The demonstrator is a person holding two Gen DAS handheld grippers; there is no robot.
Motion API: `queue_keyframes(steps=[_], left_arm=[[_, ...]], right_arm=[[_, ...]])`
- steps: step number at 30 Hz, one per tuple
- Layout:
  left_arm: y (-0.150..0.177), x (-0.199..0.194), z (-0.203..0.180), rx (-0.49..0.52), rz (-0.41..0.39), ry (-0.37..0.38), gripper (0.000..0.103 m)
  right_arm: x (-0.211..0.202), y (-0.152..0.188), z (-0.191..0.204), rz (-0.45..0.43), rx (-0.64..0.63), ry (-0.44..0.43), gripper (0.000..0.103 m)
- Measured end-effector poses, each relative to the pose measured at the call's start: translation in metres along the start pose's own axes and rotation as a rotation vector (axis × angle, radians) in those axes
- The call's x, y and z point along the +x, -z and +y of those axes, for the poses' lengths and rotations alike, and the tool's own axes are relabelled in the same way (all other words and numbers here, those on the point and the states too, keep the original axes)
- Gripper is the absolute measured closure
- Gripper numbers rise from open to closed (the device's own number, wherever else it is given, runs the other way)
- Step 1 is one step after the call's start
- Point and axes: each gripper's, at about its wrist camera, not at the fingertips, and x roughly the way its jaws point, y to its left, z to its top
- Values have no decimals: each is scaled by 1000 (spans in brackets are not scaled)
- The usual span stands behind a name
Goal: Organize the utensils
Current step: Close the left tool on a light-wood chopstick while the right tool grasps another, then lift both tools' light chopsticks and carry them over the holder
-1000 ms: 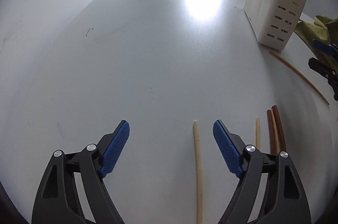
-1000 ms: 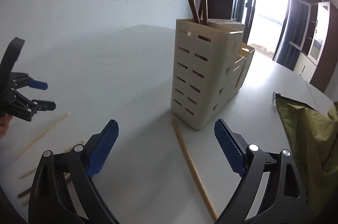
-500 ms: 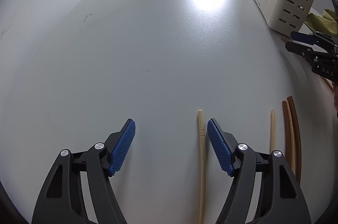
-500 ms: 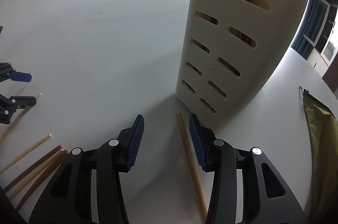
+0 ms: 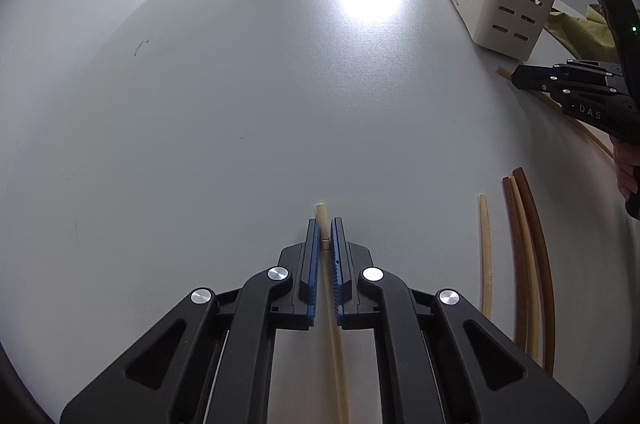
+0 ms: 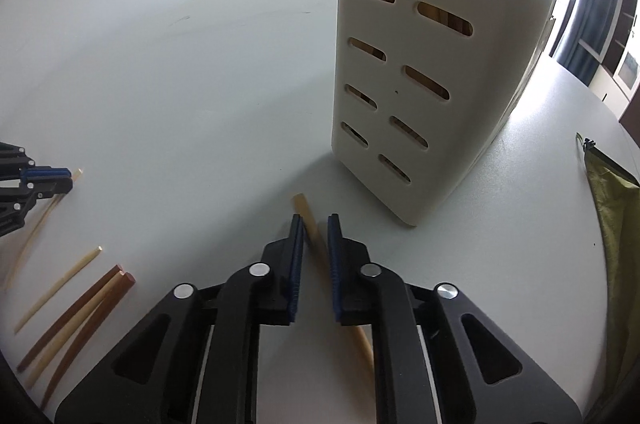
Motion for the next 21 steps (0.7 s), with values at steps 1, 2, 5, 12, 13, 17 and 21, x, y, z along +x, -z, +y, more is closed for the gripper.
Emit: queue_keyframes(steps=[1,2,5,12,13,17,21], left_arm=[[1,1,2,-10,1,9,98],[1,2,4,-25,3,23,98],[1,3,15,-77,12,75,98],[-3,-10,27,-167,-57,192,99],[-1,-15,27,-172,-76,208,99],[-5,-42,28,-172,-191,256,99],[-12,-81,11,-160,-290,302,99]], right_arm=[[-1,1,0,1,10,-11,96],[-3,2,1,0,23,-27,96],[-15,4,-2,-37,60,-77,96],[-75,-1,-18,-230,165,-265,96],[-84,0,-21,-261,177,-286,96],[-112,-6,-32,-365,167,-308,96],[-139,-11,-35,-442,163,-327,96]])
